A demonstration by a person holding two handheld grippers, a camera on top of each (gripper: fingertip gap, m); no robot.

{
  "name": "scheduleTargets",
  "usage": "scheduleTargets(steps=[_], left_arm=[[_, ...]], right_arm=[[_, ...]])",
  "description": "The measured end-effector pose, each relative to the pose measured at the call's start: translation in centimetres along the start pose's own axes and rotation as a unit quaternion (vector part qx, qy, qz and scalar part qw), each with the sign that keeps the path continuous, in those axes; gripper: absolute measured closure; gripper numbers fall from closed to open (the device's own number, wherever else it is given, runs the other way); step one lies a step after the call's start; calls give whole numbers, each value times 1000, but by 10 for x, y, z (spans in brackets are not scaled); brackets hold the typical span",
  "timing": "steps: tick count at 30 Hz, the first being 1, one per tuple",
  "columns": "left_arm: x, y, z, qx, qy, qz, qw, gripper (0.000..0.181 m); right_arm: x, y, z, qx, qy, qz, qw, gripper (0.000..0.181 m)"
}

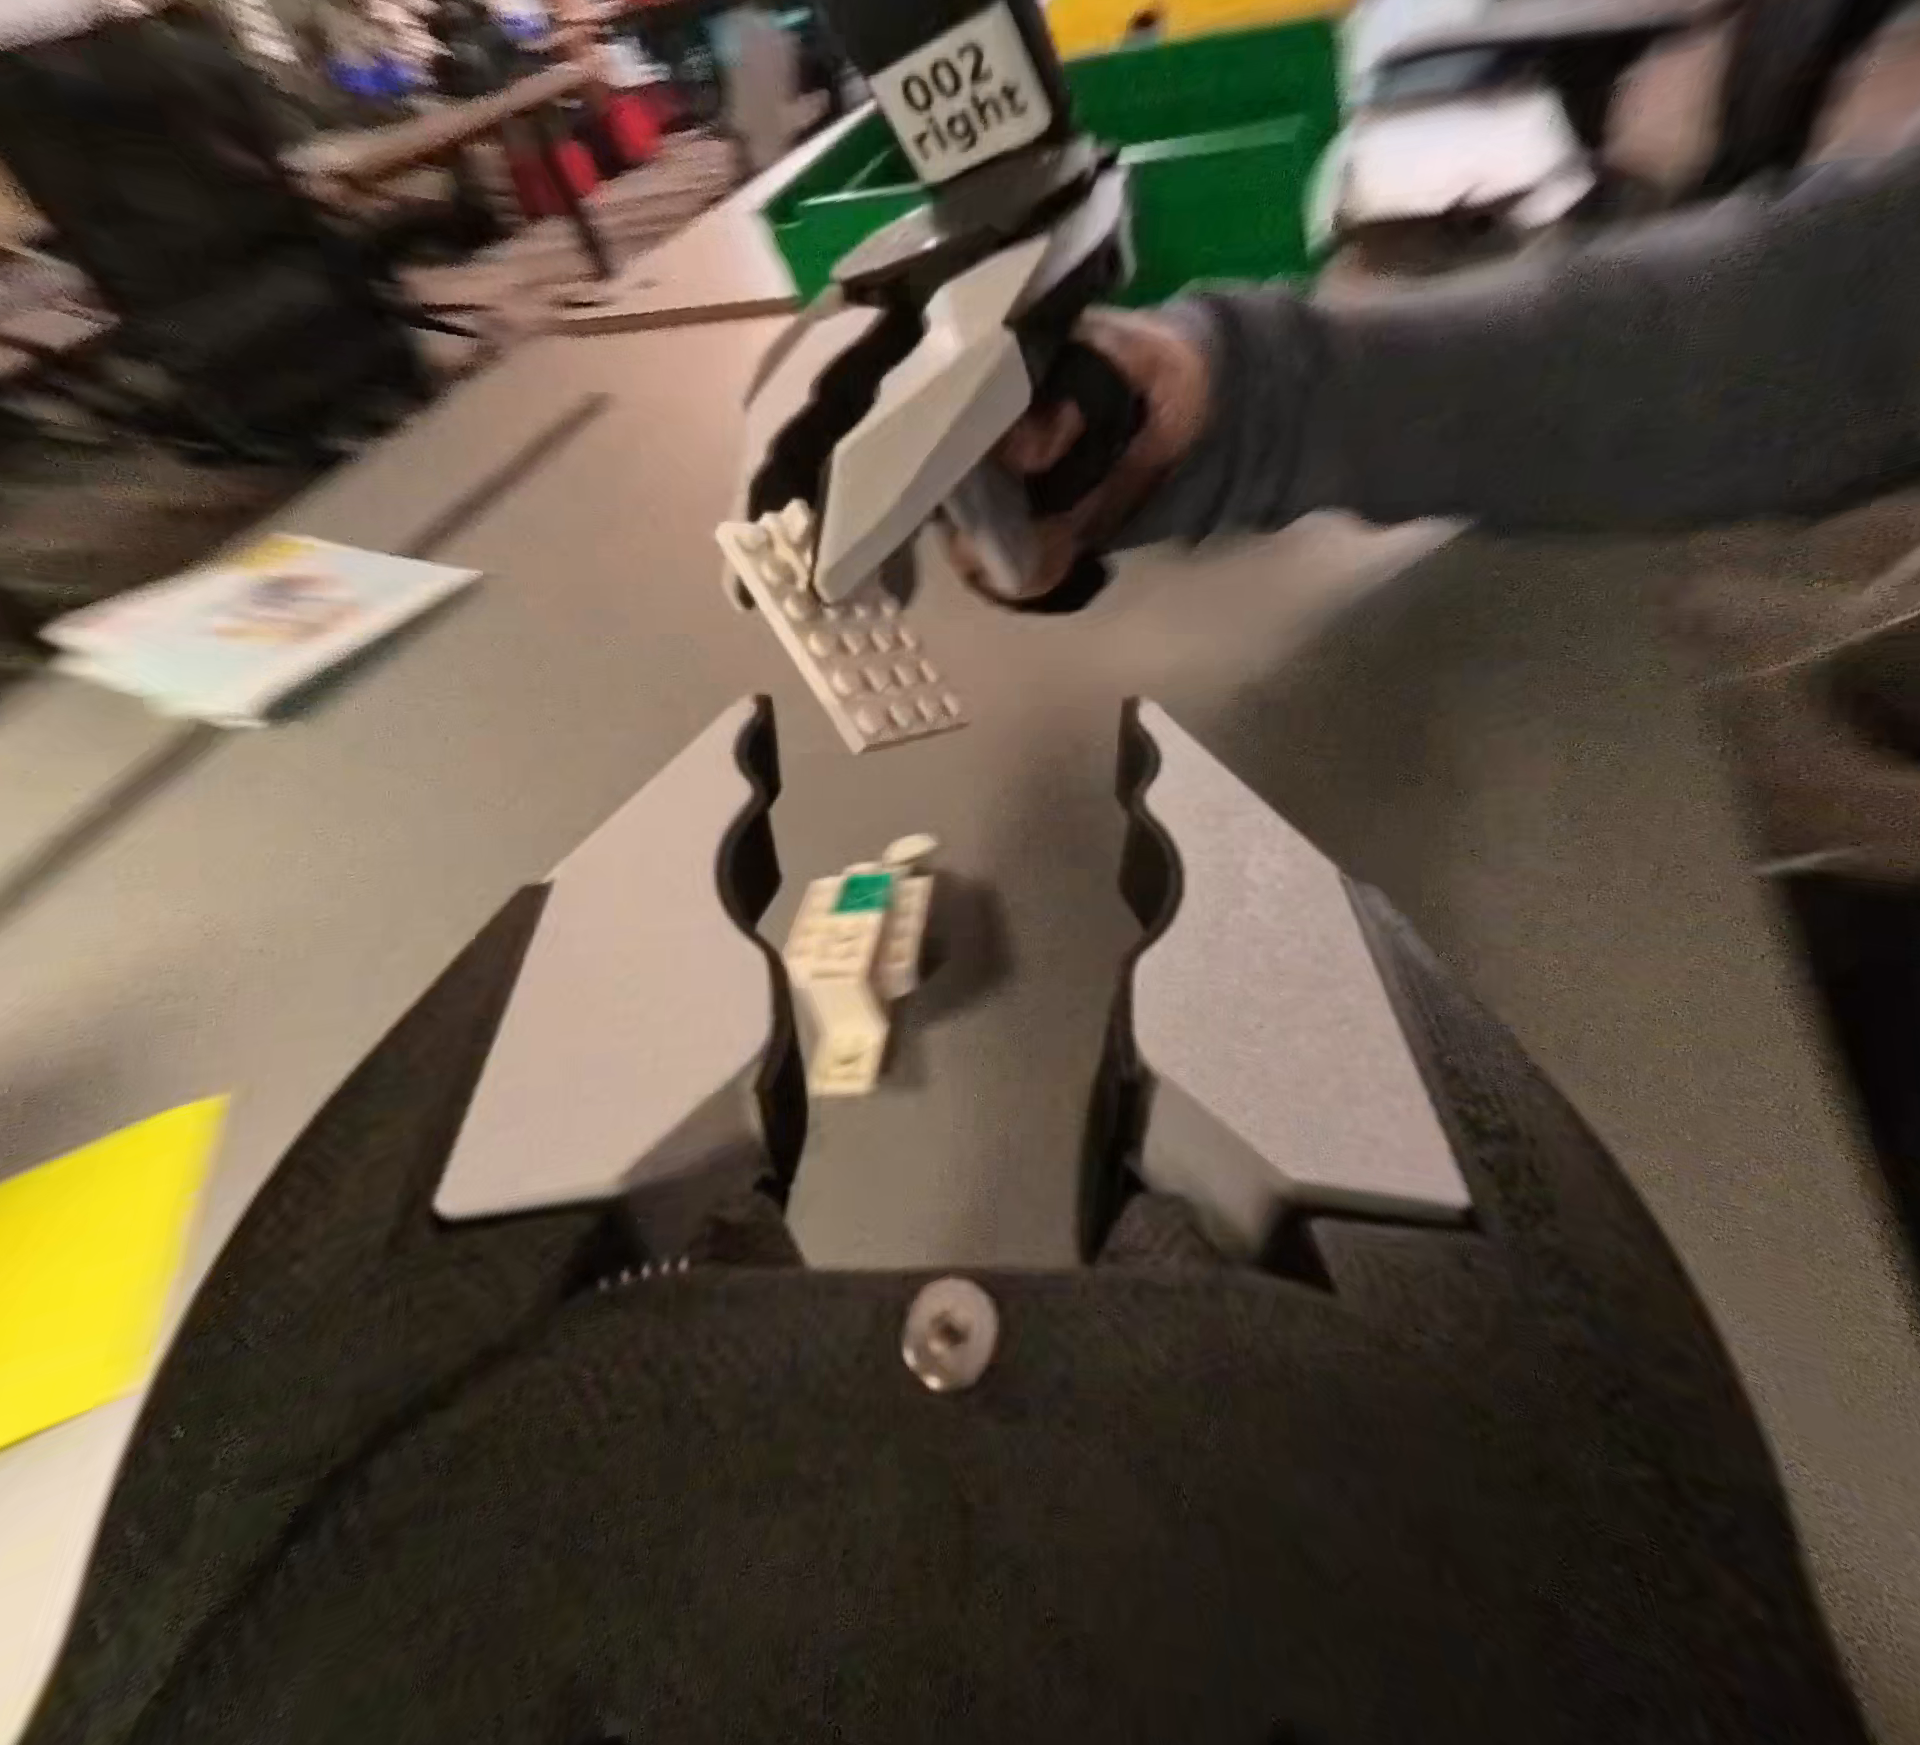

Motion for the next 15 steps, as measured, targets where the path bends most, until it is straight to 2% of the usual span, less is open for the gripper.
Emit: scheduleTargets(steps=[3, 5, 7, 9, 11, 13, 15], left_arm=[[-13, 7, 3, 131, -26, 61, 989, 147], [-24, 12, 10, 160, -8, 62, 985, 169], [-30, 22, 16, 137, 2, 12, 990, 177], [-35, 32, 21, 105, 18, -38, 994, 178], [-38, 40, 24, 59, 25, -88, 994, 178], [-41, 45, 25, 21, 32, -125, 991, 178], [-43, 48, 24, -9, 27, -151, 988, 178]], right_arm=[[3, 6, 2, 51, 24, -14, 998, 170], [5, 7, 5, 75, 43, -11, 996, 170], [9, -1, 6, 97, 55, 40, 993, 168], [14, -13, 6, 91, 54, 132, 986, 148], [15, -17, 10, 53, 28, 170, 984, 142], [13, -21, 15, 10, 14, 201, 980, 139], [10, -25, 17, -38, -11, 232, 972, 146]])
Point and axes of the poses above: each gripper's, where its closed fingertips meet, x back along the fingers, z out of its underside, y = z × x across the jaws, the point moved 7 cm from there along x, back along the fingers, and after that the axes turned 13 degrees about -y, right-handed, at the moved point
